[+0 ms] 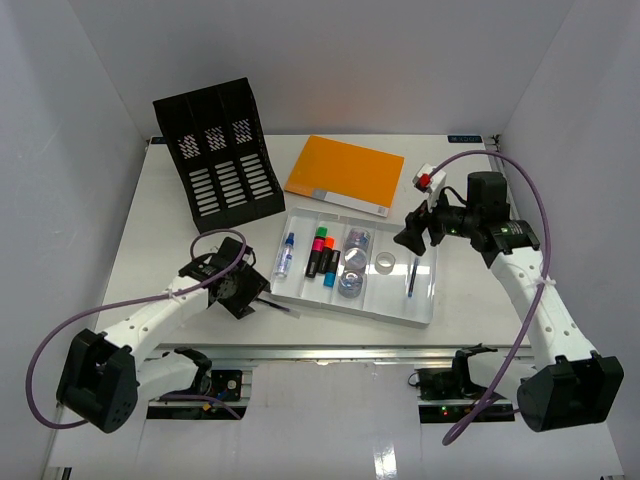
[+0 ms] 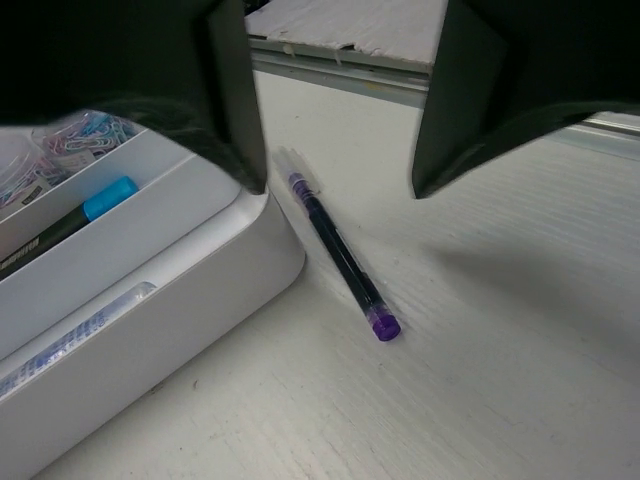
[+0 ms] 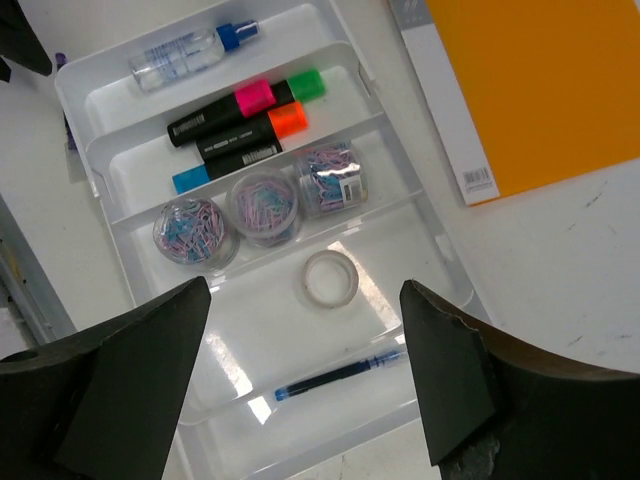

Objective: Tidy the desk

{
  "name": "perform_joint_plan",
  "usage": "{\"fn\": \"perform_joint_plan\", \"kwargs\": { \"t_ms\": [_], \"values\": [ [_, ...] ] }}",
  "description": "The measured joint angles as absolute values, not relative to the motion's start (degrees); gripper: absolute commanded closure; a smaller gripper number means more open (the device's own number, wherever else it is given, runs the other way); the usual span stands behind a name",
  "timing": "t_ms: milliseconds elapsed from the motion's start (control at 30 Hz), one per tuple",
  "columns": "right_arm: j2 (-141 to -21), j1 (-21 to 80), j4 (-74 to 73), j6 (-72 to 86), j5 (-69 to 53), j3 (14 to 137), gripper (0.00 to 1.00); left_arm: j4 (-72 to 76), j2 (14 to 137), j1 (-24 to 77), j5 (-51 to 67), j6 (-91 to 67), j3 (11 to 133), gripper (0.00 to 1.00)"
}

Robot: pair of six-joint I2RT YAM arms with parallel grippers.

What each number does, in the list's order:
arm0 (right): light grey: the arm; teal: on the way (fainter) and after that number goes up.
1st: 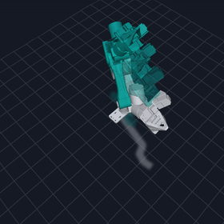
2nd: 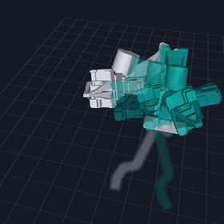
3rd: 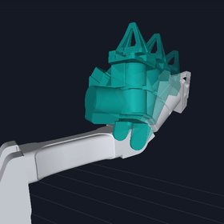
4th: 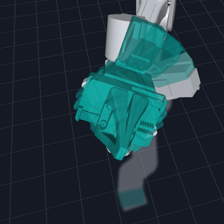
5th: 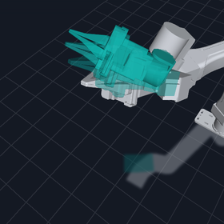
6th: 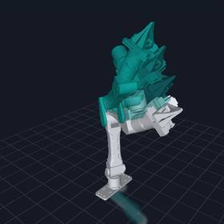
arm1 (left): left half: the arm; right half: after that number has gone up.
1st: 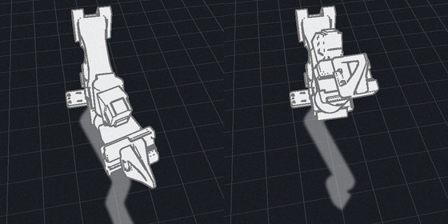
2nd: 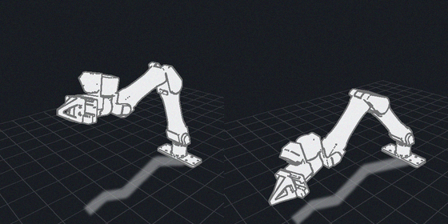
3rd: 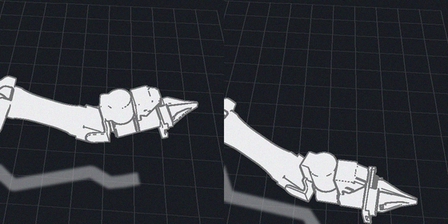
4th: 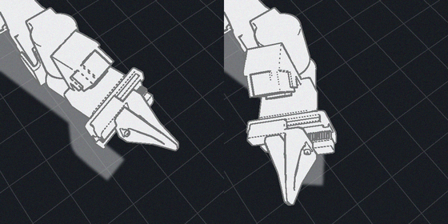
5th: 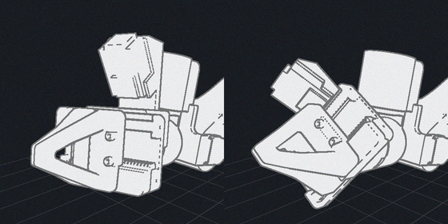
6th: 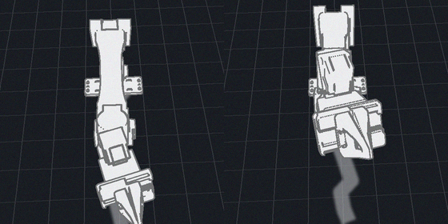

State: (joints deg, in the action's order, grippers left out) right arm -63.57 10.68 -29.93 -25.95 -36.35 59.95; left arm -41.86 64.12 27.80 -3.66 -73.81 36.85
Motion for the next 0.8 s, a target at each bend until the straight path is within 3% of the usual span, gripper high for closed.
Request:
{"fn": "perform_joint_plan", "kwargs": {
  "t_ms": [200,800],
  "values": [
    [-63.5,6.0,-22.2,-25.7,-42.1,54.2,0.17,-43.3,67.8,24.4,-3.6,-73.9,38.4,0.47],
    [-58.1,4.8,-17.9,-25.7,-47.9,49.7,0.17,-45.5,86.7,23.4,-4.0,-71.2,47.8,0.42]
  ]
}}
